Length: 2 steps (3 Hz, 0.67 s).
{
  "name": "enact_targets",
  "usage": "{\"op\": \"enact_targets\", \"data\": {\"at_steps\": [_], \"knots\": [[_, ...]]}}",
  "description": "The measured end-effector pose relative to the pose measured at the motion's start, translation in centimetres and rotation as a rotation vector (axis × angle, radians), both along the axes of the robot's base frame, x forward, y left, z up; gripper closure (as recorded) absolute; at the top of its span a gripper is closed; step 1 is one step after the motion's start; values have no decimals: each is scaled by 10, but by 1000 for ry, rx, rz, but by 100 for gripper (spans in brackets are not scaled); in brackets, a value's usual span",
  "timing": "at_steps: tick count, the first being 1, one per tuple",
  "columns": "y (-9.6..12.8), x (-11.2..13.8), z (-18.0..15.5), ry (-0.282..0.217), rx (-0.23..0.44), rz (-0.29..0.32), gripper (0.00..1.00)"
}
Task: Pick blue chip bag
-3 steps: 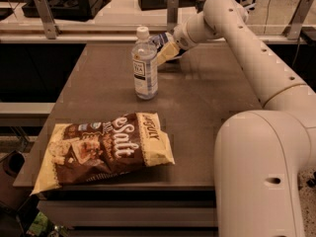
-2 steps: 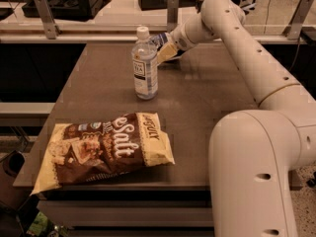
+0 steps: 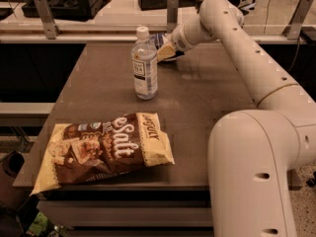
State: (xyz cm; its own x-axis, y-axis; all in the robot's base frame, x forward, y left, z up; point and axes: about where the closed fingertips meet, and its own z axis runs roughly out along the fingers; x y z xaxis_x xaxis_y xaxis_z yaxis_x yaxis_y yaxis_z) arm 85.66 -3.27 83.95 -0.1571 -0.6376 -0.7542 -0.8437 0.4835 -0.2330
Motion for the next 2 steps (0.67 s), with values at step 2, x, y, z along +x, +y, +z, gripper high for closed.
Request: {"op": "enact_targets", "data": {"at_steps": [2], "knots": [[4,0,-4,5,0,5,100]]}}
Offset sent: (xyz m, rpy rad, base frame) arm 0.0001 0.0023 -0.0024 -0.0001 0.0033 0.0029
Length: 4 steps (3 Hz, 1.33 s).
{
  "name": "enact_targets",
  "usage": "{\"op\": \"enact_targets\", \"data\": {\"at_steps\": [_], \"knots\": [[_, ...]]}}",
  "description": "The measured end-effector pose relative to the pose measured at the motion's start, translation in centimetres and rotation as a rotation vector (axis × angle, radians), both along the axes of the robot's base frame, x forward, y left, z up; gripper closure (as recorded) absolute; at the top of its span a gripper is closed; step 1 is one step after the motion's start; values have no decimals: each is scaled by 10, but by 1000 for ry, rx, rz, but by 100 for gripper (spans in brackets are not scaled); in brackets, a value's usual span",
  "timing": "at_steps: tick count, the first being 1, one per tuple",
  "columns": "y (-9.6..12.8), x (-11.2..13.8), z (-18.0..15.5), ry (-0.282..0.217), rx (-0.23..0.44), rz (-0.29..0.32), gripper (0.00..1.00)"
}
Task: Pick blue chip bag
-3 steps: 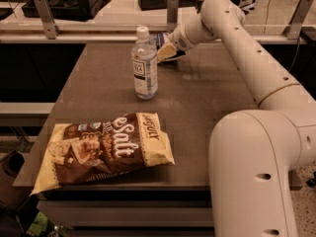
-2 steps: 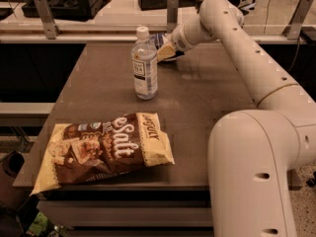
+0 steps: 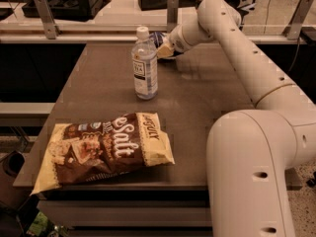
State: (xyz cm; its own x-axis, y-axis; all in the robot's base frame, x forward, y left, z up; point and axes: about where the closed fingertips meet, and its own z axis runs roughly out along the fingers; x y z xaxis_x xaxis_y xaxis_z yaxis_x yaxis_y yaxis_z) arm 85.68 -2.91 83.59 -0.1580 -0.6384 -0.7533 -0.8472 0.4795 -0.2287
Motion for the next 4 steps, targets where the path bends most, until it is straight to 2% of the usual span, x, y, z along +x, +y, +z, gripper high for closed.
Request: {"op": "enact_targets", "data": {"at_steps": [1,2,4], "knots": [[0,0,0,0,0,0,100],[3,-6,19,-25,35,24,100],[-1,-18,63,-96,58,28,100]]}}
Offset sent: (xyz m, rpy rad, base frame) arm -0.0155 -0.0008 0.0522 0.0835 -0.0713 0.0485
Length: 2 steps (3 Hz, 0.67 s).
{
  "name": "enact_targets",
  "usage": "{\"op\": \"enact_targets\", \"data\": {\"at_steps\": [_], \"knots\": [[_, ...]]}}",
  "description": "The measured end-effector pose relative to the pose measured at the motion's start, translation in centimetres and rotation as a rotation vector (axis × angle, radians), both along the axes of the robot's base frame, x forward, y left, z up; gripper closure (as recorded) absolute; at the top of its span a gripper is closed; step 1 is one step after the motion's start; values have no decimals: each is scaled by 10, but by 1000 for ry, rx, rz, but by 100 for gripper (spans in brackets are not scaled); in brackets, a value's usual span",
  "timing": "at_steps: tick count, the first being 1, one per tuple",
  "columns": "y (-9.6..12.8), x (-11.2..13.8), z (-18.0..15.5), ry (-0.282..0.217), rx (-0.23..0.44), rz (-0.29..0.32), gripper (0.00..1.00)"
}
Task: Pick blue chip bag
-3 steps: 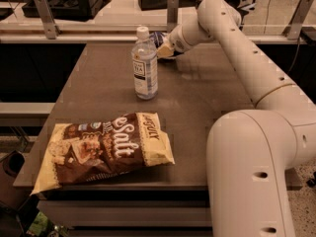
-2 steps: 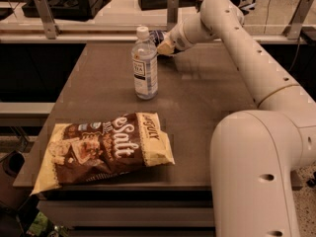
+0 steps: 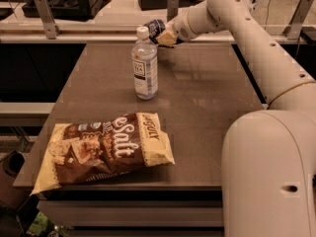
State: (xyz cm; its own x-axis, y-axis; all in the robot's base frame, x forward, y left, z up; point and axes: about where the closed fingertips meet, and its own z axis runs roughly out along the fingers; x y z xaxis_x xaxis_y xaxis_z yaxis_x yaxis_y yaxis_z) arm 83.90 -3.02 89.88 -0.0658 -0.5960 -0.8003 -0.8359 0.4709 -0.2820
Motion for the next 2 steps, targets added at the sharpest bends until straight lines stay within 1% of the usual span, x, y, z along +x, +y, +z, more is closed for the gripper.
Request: {"op": "enact_targets", "data": {"at_steps": [2], "knots": [[-20,-4,48,-89,24,-33,100]]}}
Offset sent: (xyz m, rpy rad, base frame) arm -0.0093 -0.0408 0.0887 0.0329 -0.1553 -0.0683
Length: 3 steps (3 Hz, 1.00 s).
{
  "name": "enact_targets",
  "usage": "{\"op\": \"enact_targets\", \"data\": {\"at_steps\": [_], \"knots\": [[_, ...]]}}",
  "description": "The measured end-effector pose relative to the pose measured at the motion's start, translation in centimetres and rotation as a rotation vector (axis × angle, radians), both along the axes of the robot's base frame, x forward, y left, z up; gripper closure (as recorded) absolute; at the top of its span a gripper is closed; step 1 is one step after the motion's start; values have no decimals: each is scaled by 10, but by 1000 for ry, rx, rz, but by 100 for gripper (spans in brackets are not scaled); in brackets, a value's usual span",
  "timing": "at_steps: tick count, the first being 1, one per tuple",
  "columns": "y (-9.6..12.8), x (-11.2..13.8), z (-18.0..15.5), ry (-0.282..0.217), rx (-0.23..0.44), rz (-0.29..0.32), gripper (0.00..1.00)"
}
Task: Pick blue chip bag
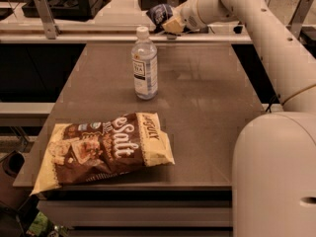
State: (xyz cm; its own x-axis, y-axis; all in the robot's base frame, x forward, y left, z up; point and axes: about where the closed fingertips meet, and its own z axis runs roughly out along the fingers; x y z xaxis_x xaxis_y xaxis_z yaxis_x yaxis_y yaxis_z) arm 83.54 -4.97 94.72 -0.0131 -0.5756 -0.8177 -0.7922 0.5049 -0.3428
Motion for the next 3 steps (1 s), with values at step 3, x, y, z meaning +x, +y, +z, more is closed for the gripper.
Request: {"op": "enact_targets", "data": {"at_steps": [3], "knots": [[-21,-16,67,-103,-17,-58,100]]}}
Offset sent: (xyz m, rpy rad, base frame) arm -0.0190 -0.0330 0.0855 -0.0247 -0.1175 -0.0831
